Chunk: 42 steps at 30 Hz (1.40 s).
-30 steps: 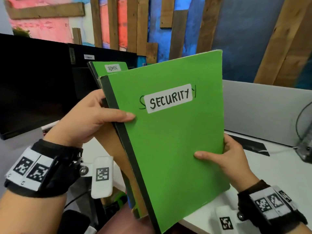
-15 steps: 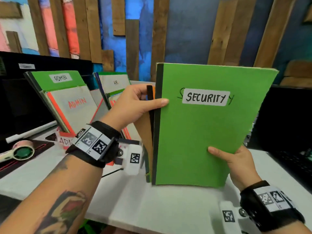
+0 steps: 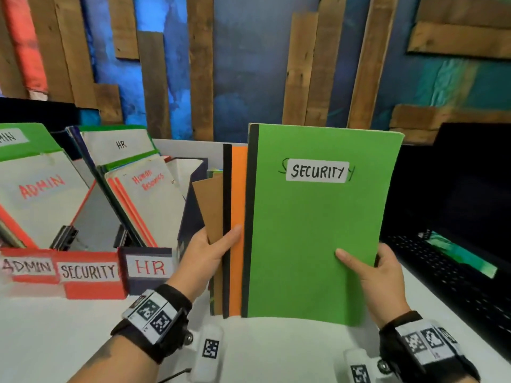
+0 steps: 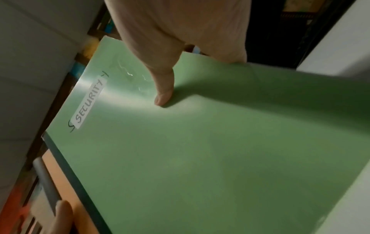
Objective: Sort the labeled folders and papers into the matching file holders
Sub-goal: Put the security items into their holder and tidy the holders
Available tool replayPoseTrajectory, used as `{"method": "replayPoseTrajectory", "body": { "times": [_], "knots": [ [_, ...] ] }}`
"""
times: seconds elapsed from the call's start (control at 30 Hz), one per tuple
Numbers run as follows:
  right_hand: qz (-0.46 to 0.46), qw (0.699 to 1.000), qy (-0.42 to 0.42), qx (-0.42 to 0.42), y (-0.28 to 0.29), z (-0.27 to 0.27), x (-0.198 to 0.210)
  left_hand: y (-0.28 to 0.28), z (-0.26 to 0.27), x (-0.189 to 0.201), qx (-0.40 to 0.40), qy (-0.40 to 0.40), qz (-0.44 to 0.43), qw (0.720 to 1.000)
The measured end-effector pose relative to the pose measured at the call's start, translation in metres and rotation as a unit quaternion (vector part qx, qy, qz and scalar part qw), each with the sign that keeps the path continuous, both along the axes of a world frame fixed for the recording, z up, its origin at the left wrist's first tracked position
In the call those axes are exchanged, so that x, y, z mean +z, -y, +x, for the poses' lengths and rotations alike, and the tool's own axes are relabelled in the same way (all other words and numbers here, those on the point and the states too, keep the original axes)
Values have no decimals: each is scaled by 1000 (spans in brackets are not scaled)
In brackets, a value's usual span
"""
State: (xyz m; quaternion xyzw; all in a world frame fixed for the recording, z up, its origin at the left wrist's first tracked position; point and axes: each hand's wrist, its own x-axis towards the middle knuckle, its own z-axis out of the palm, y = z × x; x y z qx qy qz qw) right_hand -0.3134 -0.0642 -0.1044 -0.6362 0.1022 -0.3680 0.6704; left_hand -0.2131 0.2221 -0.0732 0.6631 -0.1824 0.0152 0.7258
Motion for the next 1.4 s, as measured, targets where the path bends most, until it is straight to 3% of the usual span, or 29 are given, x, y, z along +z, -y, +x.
{"method": "replayPoseTrajectory", "body": {
  "times": [0.17,0.33,0.5,0.67,0.9,0.97,1.07,1.27,1.4],
  "knots": [
    [-27,994,-10,-101,23,-9,2,-2,-3,0,1,36,-7,999],
    [-49,977,-9,-208,29,-14,8,-1,-4,-6,70,59,-46,995],
    [-75,965,5,-253,31,-13,14,-9,1,-10,140,31,-70,987],
    [-84,979,18,-184,27,-9,11,-21,5,-1,86,-17,-144,986],
    [35,999,16,-13,10,-4,14,-12,-8,3,-39,-3,-93,995],
    [32,999,1,29,1,-5,14,-10,-12,2,-61,4,-76,995],
    [0,997,-9,74,-15,-8,12,-12,-17,1,-76,13,-55,996],
    [37,992,-4,117,-26,-11,10,-14,-21,1,-68,32,-43,996],
    [-61,991,23,113,-23,-4,10,-8,-28,-1,-32,42,-87,995]
  ]
}}
